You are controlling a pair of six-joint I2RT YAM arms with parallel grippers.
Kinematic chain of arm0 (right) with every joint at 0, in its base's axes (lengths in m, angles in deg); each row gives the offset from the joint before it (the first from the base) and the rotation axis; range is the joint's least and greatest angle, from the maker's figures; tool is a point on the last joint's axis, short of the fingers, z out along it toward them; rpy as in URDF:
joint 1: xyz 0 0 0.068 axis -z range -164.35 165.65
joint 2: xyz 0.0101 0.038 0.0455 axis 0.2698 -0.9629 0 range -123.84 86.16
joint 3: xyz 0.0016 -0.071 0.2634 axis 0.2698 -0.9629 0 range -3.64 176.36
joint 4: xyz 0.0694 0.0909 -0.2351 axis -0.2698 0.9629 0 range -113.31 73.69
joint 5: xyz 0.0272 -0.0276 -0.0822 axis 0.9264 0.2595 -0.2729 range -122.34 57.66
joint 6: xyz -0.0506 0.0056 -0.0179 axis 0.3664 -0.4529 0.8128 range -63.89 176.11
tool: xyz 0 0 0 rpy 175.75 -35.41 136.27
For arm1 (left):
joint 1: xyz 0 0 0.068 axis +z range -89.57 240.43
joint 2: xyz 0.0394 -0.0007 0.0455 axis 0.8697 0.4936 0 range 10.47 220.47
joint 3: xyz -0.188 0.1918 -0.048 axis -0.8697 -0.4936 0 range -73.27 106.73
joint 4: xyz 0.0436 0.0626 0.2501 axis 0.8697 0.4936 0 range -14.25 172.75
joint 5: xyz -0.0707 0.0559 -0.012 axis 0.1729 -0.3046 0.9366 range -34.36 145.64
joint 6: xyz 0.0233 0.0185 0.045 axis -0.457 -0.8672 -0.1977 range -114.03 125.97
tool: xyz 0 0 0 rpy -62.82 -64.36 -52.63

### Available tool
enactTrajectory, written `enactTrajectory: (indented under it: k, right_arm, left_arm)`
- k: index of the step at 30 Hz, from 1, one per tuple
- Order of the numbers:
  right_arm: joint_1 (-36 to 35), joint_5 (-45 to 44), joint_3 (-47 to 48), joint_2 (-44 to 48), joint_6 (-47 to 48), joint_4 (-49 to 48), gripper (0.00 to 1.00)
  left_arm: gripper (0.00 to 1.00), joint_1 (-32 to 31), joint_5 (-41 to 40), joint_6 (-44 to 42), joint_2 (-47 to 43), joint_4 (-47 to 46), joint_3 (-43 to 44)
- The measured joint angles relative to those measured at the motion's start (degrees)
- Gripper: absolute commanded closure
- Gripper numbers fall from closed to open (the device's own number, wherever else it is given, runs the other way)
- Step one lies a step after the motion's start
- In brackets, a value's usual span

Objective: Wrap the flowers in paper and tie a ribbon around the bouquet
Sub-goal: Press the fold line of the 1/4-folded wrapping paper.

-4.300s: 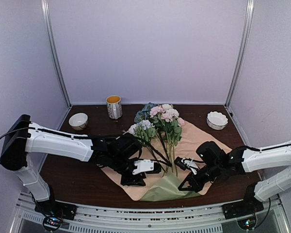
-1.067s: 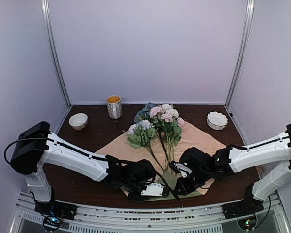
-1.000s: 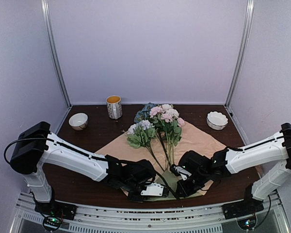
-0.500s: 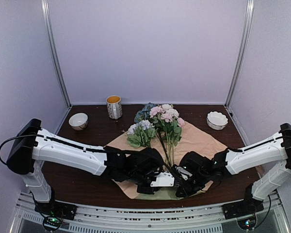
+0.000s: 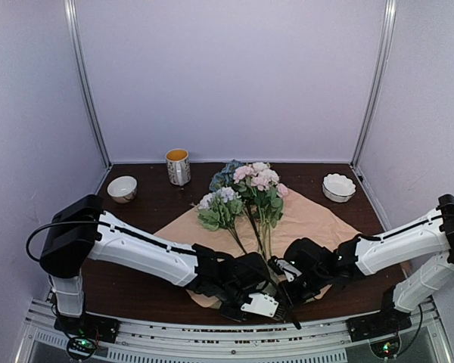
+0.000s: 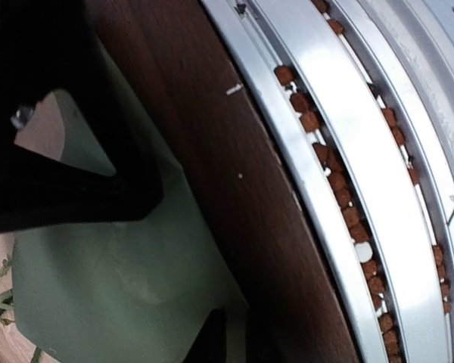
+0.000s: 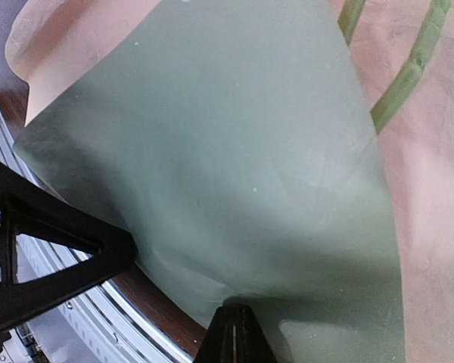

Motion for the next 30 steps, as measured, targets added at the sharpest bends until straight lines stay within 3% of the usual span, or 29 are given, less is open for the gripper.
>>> enactTrajectory:
  k: [14, 26, 30]
  right_arm:
    - [0.0, 0.0, -0.2, 0.1, 0.7, -0.2, 0.95]
    - [0.0, -1.0, -0.2, 0.5, 1.2, 0.2, 0.95]
    - [0.0, -1.0, -0.1, 0.5, 1.6, 0.3, 0.95]
  left_arm:
    - [0.88, 2.3, -1.7, 11.4, -12.3, 0.1, -15.7]
    - [0.88, 2.4, -1.1, 16.4, -15.3, 7.0, -17.2]
    - [0.85, 2.6, -1.1, 18.8, -20.4, 11.1, -18.7]
